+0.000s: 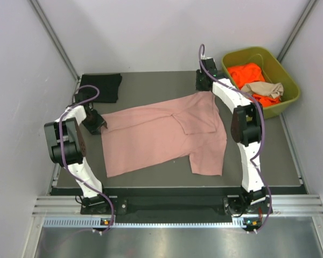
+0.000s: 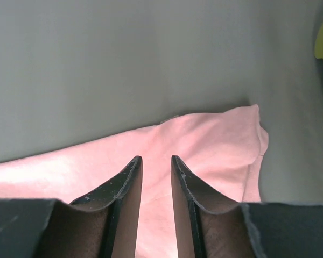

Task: Fold and stack the t-shirts
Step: Fold the tshirt

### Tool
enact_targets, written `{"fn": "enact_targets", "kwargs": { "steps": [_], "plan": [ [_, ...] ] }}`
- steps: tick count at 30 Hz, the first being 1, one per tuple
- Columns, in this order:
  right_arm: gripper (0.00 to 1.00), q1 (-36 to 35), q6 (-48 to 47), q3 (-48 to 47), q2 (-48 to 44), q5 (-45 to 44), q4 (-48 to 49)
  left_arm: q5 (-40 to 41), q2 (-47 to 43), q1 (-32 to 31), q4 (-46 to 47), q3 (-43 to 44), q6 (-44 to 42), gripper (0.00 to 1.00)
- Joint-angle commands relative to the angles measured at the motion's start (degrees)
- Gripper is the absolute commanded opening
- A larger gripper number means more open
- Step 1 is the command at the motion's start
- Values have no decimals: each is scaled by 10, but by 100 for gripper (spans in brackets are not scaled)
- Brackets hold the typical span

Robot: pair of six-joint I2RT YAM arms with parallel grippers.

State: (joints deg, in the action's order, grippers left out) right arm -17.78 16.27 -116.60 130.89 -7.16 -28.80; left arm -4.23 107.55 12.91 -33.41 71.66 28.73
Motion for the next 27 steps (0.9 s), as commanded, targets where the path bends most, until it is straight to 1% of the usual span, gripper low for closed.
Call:
{"fn": "enact_targets", "kwargs": {
  "steps": [1,9,12,14,17,18,21,24,27],
  "plan": [
    [29,-1,-3,-4,-28,-2,3,32,14,38,-17,-28,-16,52],
    [31,-1,-18,-14,-7,-15,-9,37,-1,51,-15,-52,-34,54],
    [31,-1,-30,-7,-7,-25,-13,27,-28,49,-11,-50,-38,54],
    [31,-1,-32,-4,-8,-26,-13,26,-41,38,-6,-49,-39,54],
    [31,-1,-32,-1,-9,-24,-13,29,-100,14,0,-56,-29,54],
    [32,-1,-32,-2,-9,-24,-12,27,-100,14,3,-58,-25,54],
    [32,0,-34,-3,-7,-27,-10,26,-152,-4,4,-57,-1,54],
    [32,3,-31,-1,-1,-31,-11,21,-180,-22,8,-43,18,54],
    [32,13,-20,1,14,-35,-15,12,-171,-49,-2,-19,22,53]
  ]
}}
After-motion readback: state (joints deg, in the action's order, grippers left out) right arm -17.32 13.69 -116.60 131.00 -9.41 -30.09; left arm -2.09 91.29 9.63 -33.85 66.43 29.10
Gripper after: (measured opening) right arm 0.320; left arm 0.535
